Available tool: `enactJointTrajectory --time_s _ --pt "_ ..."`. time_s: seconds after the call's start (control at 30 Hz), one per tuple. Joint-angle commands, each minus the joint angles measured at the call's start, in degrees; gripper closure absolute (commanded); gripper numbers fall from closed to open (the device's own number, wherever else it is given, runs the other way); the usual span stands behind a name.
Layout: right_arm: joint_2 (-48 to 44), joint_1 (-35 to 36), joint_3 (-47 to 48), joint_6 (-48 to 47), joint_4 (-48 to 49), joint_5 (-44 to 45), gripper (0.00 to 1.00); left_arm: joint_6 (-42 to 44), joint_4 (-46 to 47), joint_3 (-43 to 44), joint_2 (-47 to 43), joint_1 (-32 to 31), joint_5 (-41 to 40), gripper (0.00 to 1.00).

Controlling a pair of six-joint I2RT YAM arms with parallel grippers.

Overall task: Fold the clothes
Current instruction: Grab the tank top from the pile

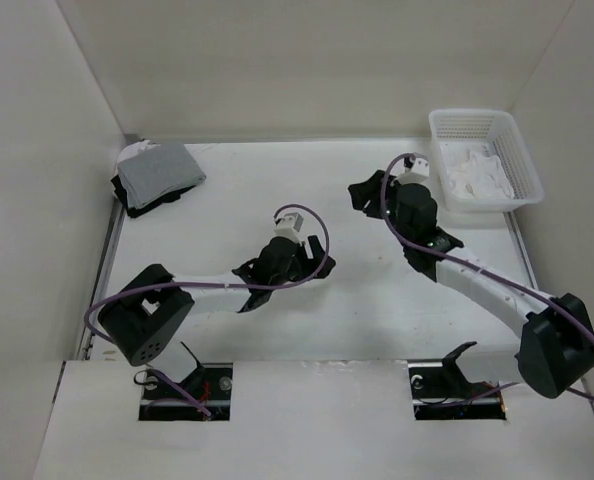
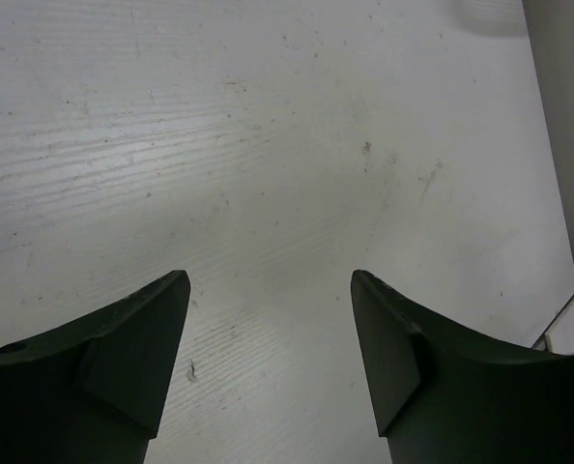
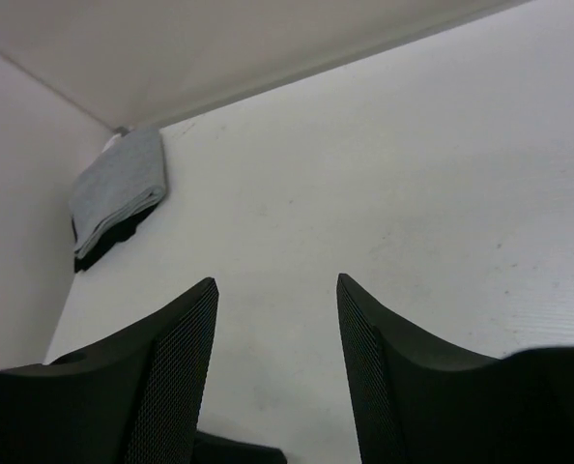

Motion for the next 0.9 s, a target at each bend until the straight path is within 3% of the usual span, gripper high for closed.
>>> enactJointTrajectory --time_s 0.0,0.1,0.27,0.4,0.43,0.5,0.57,0.63,0.73,0.87 --pt "0.22 -4.27 5.97 -4.38 -4.66 5.19 0.45 0.26 5.10 -1.23 -3.30 -0.21 1.59 0.29" --pt "0.22 -8.58 7.73 -5.87 -6.33 5.37 0.56 0.09 4.93 -1.14 -3.48 -0.21 2.21 0.29" --pt "3.02 -18.67 10.97 -7.10 -8.69 6.42 0.89 0.44 5.19 -1.50 -3.66 -0.13 1.85 0.29" --pt "11.89 -27.20 20.01 -5.87 -15.54 10.37 0.92 0.09 5.37 -1.58 -3.22 0.31 1.85 0.30" --pt "15.13 -29.40 23.26 -5.52 -17.65 10.72 0.89 0.09 5.54 -1.67 -3.22 0.40 1.85 0.30" --pt "24.70 -33.97 32.56 -6.83 -21.79 12.30 0.70 0.09 5.54 -2.02 -3.48 0.93 1.85 0.30" --pt "29.38 -35.83 36.98 -8.15 -23.72 13.10 0.62 -0.18 5.54 -2.37 -3.92 1.72 2.03 0.30" --pt "38.32 -38.63 46.35 -9.73 -30.29 14.67 0.48 -0.70 5.54 -3.34 -5.05 3.38 2.55 0.30" --pt "44.59 -41.71 51.66 -10.79 -33.13 16.35 0.35 -1.06 5.54 -4.48 -6.46 5.58 3.26 0.30" --pt "50.31 -44.53 56.41 -12.72 -36.38 14.87 0.26 -1.41 5.54 -5.54 -7.78 8.39 4.75 0.30"
